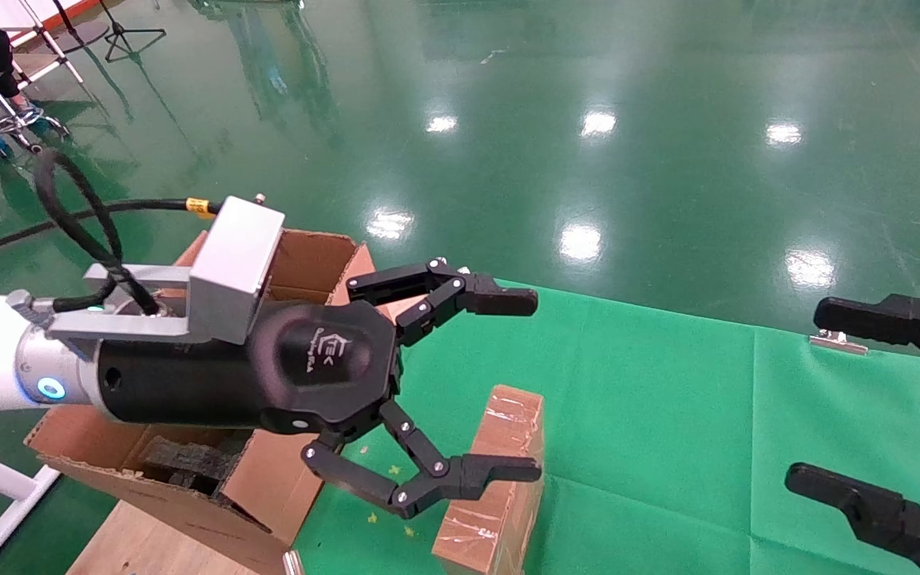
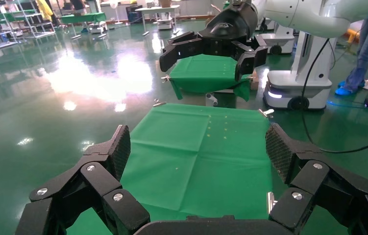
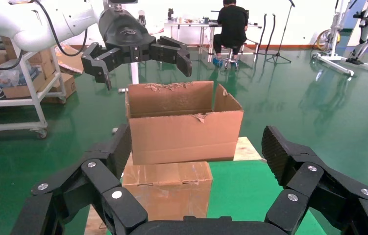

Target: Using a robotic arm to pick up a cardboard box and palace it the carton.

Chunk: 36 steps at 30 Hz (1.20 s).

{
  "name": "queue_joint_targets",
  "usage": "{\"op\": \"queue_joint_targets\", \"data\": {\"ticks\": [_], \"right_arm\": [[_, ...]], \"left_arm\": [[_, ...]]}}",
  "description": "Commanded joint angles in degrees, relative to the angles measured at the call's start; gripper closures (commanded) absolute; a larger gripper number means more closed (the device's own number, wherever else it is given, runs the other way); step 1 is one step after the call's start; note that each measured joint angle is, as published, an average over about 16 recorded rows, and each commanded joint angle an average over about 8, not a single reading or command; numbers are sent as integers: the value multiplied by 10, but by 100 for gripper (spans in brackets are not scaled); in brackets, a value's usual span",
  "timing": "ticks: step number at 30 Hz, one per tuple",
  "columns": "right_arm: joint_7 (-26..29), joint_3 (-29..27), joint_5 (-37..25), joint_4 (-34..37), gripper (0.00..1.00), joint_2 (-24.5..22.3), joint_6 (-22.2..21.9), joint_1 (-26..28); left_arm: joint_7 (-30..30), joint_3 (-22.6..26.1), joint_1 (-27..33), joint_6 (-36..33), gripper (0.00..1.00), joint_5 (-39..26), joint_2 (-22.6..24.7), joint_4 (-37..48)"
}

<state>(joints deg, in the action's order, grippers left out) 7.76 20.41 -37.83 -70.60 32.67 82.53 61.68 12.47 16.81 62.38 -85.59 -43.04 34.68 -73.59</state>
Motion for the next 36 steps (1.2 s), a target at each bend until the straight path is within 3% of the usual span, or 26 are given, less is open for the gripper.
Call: {"op": "queue_joint_targets", "data": {"ticks": [1,8,19,24,31,36], "right_arm": [[0,0,0,0,100,0,0,0],[0,0,0,0,100,0,0,0],[0,0,0,0,100,0,0,0],[0,0,0,0,100,0,0,0],[0,0,0,0,100,0,0,0],[0,0,0,0,100,0,0,0]], "left_arm": [[-3,-1,-3,0,0,3,0,1],[102,46,59,8,0,-83,-12,-16],[324,168,231,-40,0,-277,21,-38],[351,200,273,-53,0,-315,34,-42],[355,209,272,-48,0,-312,38,-29],[421,271,318,-53,0,-330,61,-19]]}}
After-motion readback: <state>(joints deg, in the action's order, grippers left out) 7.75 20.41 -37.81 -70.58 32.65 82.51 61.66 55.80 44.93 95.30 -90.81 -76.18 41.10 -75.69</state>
